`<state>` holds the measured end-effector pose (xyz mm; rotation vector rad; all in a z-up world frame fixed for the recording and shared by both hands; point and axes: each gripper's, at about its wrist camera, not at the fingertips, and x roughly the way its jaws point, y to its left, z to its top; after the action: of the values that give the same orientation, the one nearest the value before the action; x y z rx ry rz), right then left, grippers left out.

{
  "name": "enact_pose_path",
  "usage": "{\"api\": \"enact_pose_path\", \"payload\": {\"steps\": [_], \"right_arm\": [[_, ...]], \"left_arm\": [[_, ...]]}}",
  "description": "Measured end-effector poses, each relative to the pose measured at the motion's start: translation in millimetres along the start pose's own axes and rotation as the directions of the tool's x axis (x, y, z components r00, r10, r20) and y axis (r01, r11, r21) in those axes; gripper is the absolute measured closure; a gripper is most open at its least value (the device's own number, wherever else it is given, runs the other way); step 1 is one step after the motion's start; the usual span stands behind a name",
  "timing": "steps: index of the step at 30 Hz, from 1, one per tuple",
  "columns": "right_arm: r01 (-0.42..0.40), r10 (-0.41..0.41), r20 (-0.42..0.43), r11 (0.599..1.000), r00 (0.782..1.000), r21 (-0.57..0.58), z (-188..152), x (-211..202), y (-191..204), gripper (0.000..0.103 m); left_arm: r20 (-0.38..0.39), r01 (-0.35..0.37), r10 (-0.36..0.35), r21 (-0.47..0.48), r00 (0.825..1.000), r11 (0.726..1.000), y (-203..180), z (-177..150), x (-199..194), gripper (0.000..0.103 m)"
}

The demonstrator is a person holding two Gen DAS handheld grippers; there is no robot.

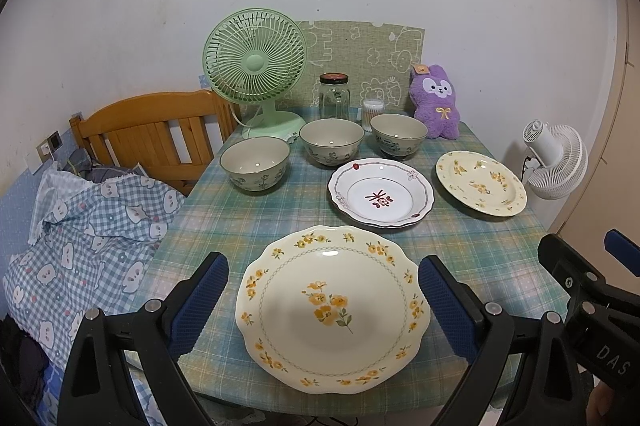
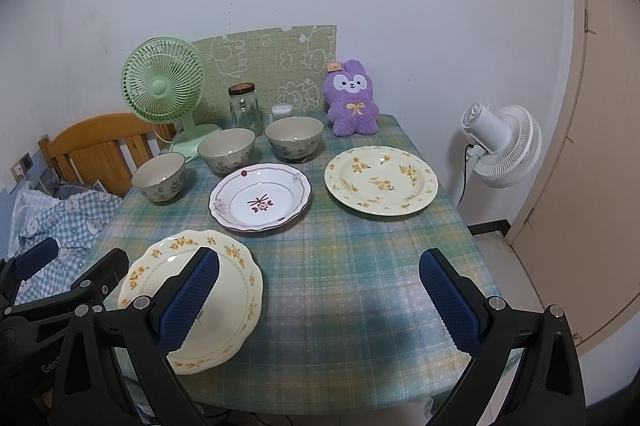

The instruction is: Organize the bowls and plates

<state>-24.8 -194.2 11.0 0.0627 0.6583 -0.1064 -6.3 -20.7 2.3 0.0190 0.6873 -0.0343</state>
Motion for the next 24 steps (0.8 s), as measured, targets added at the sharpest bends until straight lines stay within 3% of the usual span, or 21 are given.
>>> {"api": "enact_pose_path", "payload": {"steps": [13, 24], "right_arm": [[-0.001, 0.001, 0.002, 1.0, 1.0, -0.004, 0, 1, -1, 0.002], [-0.024, 0.024, -0.046, 1.0, 0.999, -0.014, 13, 25, 23, 0.006]], "left_arm": [[0.001, -0.003, 0.003, 0.003, 1.0, 1.0, -1, -1, 0, 0.007], [-0.037, -0.041, 0.042, 0.029, 0.998, 0.999, 15, 11, 22, 0.019]]}}
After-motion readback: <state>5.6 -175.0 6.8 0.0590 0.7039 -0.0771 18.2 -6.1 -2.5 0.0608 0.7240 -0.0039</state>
